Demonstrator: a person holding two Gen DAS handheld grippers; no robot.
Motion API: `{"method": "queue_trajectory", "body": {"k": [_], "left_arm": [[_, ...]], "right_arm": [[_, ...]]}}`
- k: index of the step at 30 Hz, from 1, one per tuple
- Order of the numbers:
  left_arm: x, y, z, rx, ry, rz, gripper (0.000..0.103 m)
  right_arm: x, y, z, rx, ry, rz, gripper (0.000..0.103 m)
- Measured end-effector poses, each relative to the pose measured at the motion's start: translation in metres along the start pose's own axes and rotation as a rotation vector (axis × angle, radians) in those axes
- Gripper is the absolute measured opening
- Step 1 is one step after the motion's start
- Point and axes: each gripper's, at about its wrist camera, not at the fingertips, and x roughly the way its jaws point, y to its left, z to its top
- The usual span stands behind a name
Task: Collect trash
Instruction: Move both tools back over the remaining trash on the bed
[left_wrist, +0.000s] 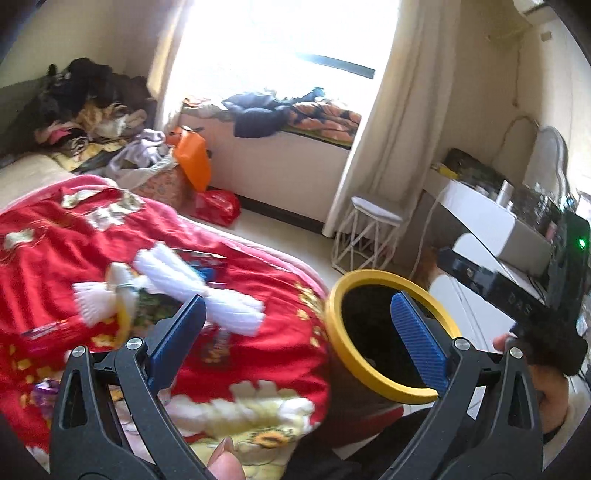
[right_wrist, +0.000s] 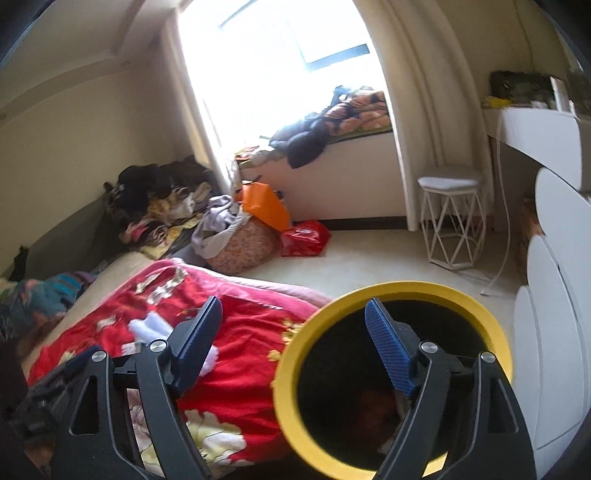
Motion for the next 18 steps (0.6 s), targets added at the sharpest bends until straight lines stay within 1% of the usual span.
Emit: {"method": "queue_trajectory", "body": {"k": [9, 18], "left_arm": [[-0.024, 0.029, 0.007, -0.023, -0.047, 0.052, 0.092], [-0.042, 0.061, 0.011, -0.055, -0.067, 0.102, 0.092]], "right_arm": [[-0.002, 0.047, -0.007, -0.097, 0.019, 0.071, 0.081], [-0.001, 0.094, -0.017, -0.207, 0.045, 0.140, 0.081]]}}
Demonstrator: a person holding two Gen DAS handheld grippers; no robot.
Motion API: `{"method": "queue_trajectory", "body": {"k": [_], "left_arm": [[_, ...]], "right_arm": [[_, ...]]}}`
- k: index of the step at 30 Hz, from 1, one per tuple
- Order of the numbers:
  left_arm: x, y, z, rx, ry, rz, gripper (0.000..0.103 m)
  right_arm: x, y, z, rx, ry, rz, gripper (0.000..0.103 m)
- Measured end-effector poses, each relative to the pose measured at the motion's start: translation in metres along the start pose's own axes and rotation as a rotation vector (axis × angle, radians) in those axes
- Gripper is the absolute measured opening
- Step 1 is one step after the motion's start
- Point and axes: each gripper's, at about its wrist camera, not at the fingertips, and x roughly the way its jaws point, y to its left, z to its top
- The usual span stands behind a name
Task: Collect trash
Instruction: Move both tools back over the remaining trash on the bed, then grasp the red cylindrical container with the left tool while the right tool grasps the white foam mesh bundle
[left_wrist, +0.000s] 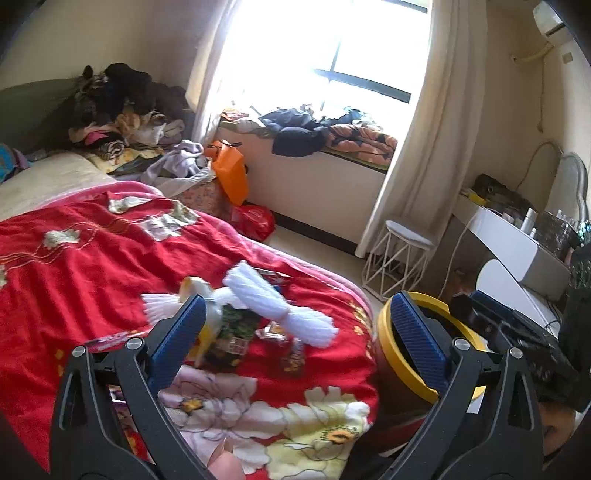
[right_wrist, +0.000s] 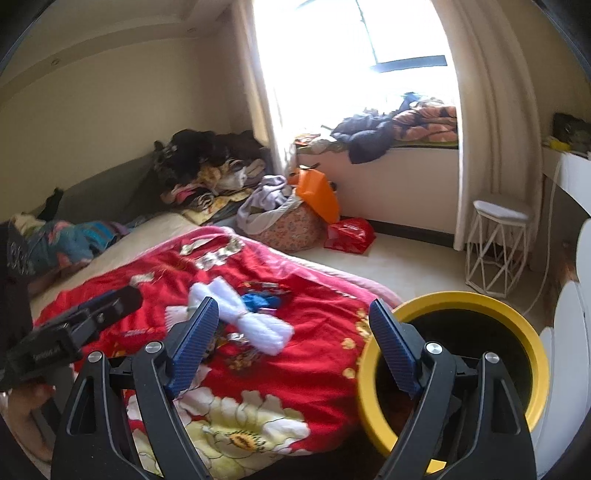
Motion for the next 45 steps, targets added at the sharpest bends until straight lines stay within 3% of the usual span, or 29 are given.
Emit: {"method": "queue_trajectory", "body": {"k": [8, 14, 23, 34, 37, 40, 43, 45], "left_arm": [[-0.006, 0.038, 0.002, -0.016, 0.001, 0.073, 0.092], [0.000, 0.081, -0.006, -0.009, 0.089, 0.133, 0.092], [0.011, 0.136, -0.015, -0.052, 0.180, 0.165, 0.092], [0.050, 0.157, -0.026, 0.014, 0.324, 0.102, 0.092], [0.062, 0.155, -0.031, 0.042, 0.371, 0.102, 0.083], [0.068, 0.153, -0.034, 0.054, 0.393, 0.107, 0.077], [0.068, 0.153, -0.035, 0.051, 0.395, 0.117, 0.071], [0.067, 0.156, -0.036, 0.036, 0.398, 0.125, 0.061]], "right_arm": [[0.016, 0.042, -0.007, -0.117, 0.049, 0.055, 0.081], [0.042, 0.066, -0.018, -0.214, 0.104, 0.064, 0.081], [0.085, 0.068, -0.024, -0.240, 0.177, 0.053, 0.081], [0.132, 0.053, -0.026, -0.253, 0.258, 0.020, 0.081], [0.146, 0.050, -0.028, -0.261, 0.290, 0.014, 0.080], [0.159, 0.046, -0.032, -0.258, 0.322, 0.005, 0.071], [0.170, 0.043, -0.036, -0.252, 0.364, 0.015, 0.043], [0.174, 0.043, -0.040, -0.250, 0.384, 0.023, 0.022]]}}
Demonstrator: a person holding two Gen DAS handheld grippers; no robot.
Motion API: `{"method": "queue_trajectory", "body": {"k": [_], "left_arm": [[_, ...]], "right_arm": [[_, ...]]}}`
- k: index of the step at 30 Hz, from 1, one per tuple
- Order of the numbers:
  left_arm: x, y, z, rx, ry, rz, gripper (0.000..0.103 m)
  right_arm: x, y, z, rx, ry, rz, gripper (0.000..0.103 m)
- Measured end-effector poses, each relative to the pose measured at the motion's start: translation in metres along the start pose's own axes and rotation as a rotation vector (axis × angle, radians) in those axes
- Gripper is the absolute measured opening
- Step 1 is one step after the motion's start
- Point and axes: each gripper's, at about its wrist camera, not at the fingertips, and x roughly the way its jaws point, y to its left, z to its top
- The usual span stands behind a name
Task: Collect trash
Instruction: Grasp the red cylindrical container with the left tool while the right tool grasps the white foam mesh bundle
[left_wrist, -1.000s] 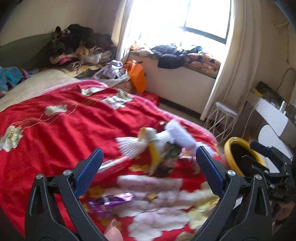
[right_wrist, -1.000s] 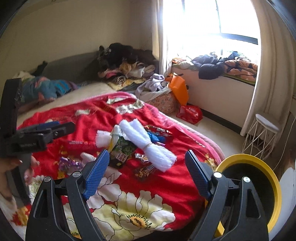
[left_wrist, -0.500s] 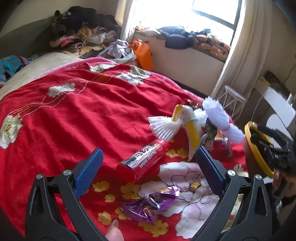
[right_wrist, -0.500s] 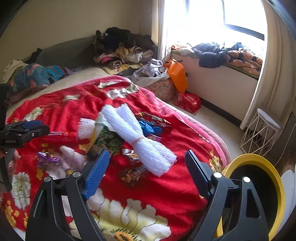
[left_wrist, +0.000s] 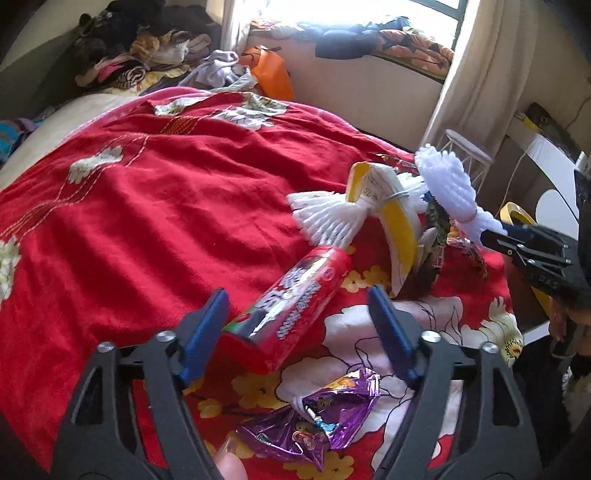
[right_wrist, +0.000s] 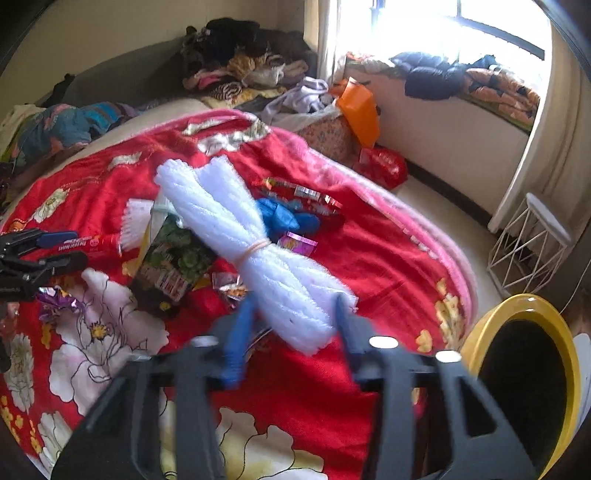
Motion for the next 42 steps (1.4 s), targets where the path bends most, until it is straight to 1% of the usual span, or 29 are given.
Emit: {"method": "queue_trajectory", "body": {"k": [2, 4, 6, 10, 17, 23, 30, 42], "left_arm": [[-0.001, 0.001, -0.002, -0.005, 0.000, 0.006, 0.054], [-0.001, 0.002, -0.004, -0.008, 0.006, 0.020, 0.045], [0.000, 0.004, -0.005, -0.018, 0.015, 0.015, 0.044], [-0.001, 0.001, -0.007, -0.001, 0.024, 0.025, 0.041], [-0.003, -0.010, -0.010, 0.022, 0.029, 0.042, 0.031], [-0.011, -0.018, -0.010, 0.012, 0.004, 0.044, 0.029], [-0.032, -0.028, -0.002, -0.015, -0.056, 0.028, 0.026], [-0.066, -0.053, 0.011, -0.005, -0.145, -0.005, 0.025]], "right_arm": [[0.000, -0.001, -0.005, 0.009, 0.001, 0.019, 0.016], [-0.003, -0.001, -0.010, 0.029, -0.009, 0.031, 0.015], [-0.008, -0.003, -0.014, 0.054, -0.022, 0.044, 0.014], [-0.021, -0.007, -0.022, 0.100, -0.053, 0.072, 0.014], [-0.045, -0.004, -0.027, 0.116, -0.098, 0.103, 0.014], [-0.065, 0.002, -0.026, 0.118, -0.131, 0.146, 0.014], [-0.082, 0.011, -0.022, 0.119, -0.165, 0.181, 0.014], [-0.101, 0.017, -0.018, 0.110, -0.210, 0.199, 0.014]]}}
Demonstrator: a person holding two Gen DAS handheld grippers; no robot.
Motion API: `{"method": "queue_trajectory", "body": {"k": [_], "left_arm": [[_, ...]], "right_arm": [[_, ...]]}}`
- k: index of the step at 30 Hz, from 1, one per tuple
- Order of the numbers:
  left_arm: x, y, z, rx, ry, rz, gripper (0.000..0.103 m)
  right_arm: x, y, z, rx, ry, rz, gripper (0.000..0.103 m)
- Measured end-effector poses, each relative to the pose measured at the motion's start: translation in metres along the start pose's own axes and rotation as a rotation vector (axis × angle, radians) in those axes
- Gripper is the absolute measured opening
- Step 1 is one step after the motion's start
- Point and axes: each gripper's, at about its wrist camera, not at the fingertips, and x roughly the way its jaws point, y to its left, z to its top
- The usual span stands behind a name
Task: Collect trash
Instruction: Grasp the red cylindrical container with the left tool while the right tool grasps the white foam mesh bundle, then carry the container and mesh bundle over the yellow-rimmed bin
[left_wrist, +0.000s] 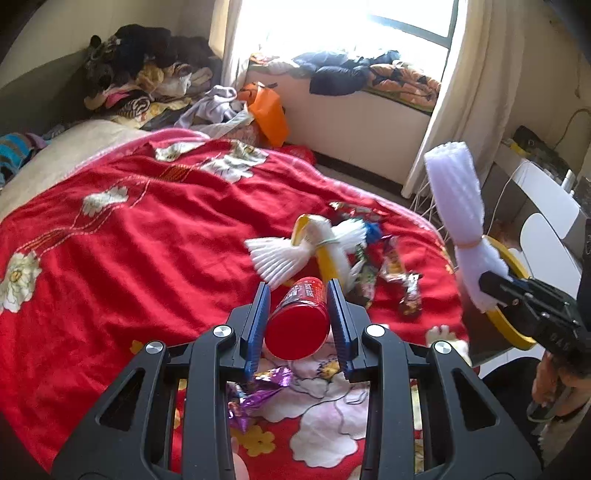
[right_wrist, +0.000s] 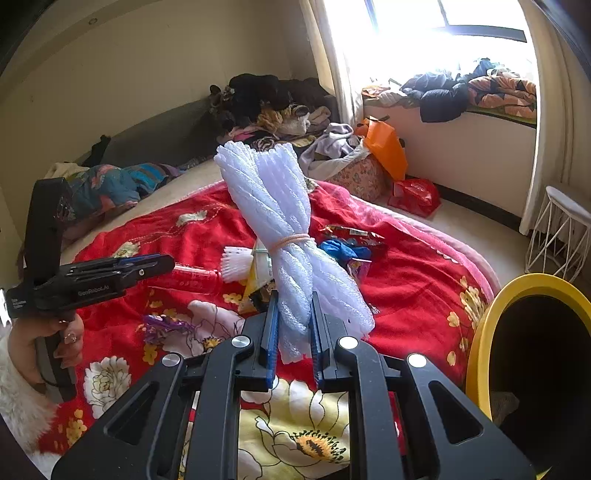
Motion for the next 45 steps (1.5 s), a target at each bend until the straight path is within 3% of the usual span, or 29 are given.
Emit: {"method": "queue_trajectory", "body": {"k": [21, 45], "left_arm": [[-0.031, -0.053, 0.024, 0.052, -0.090, -0.070, 0.025], [-0.027, -0.126, 0.032, 0.140, -0.114, -0.183, 0.025]], "right_arm": [[-0.035, -0.015, 0.003, 0.042, -0.074, -0.015, 0.014], [-0.077, -0.070, -0.008, 0.177, -0.116, -0.183, 0.014]]}}
